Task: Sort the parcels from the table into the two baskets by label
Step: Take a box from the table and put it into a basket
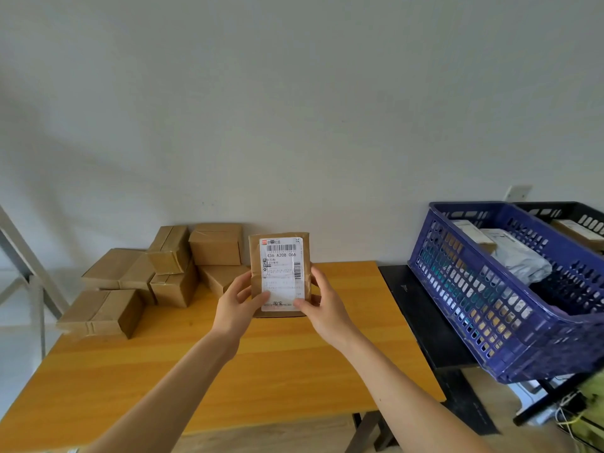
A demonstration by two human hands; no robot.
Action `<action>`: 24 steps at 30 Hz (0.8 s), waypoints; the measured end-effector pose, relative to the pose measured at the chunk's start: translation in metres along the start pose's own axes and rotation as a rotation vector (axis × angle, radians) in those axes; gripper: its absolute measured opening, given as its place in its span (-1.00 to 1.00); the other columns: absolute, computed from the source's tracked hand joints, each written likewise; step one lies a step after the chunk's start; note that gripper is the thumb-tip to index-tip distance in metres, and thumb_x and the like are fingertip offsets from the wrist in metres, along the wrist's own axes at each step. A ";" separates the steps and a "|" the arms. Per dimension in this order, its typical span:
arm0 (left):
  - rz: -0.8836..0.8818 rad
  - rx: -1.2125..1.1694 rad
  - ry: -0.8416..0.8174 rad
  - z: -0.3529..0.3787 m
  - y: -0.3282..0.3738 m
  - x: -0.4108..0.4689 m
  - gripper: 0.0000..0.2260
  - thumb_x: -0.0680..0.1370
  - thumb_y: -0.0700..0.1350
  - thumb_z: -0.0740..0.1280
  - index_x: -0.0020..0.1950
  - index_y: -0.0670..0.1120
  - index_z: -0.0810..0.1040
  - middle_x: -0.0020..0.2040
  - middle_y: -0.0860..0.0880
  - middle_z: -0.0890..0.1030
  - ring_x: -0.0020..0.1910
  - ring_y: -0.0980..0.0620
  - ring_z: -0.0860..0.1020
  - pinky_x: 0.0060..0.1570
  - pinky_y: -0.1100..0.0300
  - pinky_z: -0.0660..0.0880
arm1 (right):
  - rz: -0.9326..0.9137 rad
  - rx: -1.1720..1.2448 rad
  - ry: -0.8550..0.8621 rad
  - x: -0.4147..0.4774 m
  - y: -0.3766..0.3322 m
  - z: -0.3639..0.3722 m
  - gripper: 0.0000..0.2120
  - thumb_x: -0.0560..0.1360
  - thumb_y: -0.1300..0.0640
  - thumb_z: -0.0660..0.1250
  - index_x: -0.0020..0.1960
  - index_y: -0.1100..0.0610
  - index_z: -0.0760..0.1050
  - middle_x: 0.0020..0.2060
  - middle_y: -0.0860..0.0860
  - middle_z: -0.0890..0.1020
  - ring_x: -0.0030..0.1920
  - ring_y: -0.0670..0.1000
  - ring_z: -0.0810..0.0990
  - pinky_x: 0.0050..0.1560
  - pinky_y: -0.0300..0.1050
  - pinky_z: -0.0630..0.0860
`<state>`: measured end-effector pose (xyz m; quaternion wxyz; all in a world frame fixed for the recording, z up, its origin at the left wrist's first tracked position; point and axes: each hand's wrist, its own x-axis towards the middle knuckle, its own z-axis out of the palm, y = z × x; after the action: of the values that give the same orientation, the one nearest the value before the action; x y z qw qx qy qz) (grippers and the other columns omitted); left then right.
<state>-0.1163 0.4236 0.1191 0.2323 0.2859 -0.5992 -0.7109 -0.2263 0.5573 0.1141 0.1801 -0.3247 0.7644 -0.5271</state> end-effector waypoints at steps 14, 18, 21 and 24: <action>-0.006 0.106 -0.064 -0.023 0.001 -0.003 -0.48 0.56 -0.23 0.34 0.49 0.04 0.32 0.24 -0.03 0.58 0.04 0.10 0.58 -0.38 0.38 0.51 | 0.046 0.025 0.013 -0.005 -0.009 0.022 -0.31 0.55 0.33 0.28 0.56 0.00 0.07 0.31 -0.13 0.46 0.23 -0.16 0.48 0.29 -0.12 0.48; -0.003 0.126 -0.100 -0.025 -0.001 -0.002 -0.47 0.56 -0.26 0.35 0.48 0.06 0.32 0.21 0.01 0.58 0.00 0.14 0.58 -0.37 0.39 0.50 | 0.064 0.042 0.039 -0.011 -0.008 0.025 -0.32 0.55 0.34 0.28 0.54 -0.03 0.08 0.22 -0.19 0.46 0.12 -0.27 0.50 0.08 -0.33 0.51; -0.017 0.147 -0.142 -0.021 -0.006 0.001 -0.46 0.55 -0.28 0.34 0.47 0.06 0.32 0.17 0.03 0.57 -0.02 0.17 0.57 -0.37 0.41 0.51 | 0.095 0.066 0.068 -0.017 -0.004 0.022 -0.31 0.55 0.36 0.27 0.54 -0.03 0.06 0.23 -0.18 0.44 0.12 -0.24 0.49 0.02 -0.40 0.50; -0.033 0.173 -0.196 -0.013 -0.010 0.006 -0.44 0.55 -0.29 0.35 0.49 0.06 0.30 0.21 0.01 0.56 -0.02 0.20 0.54 -0.33 0.38 0.50 | 0.129 0.073 0.115 -0.021 0.002 0.017 -0.31 0.56 0.35 0.27 0.54 -0.05 0.06 0.24 -0.18 0.44 0.15 -0.23 0.49 0.03 -0.39 0.51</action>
<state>-0.1118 0.4114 0.1074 0.1354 0.2435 -0.6733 -0.6848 -0.2015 0.5608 0.1042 0.1813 -0.2372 0.7732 -0.5595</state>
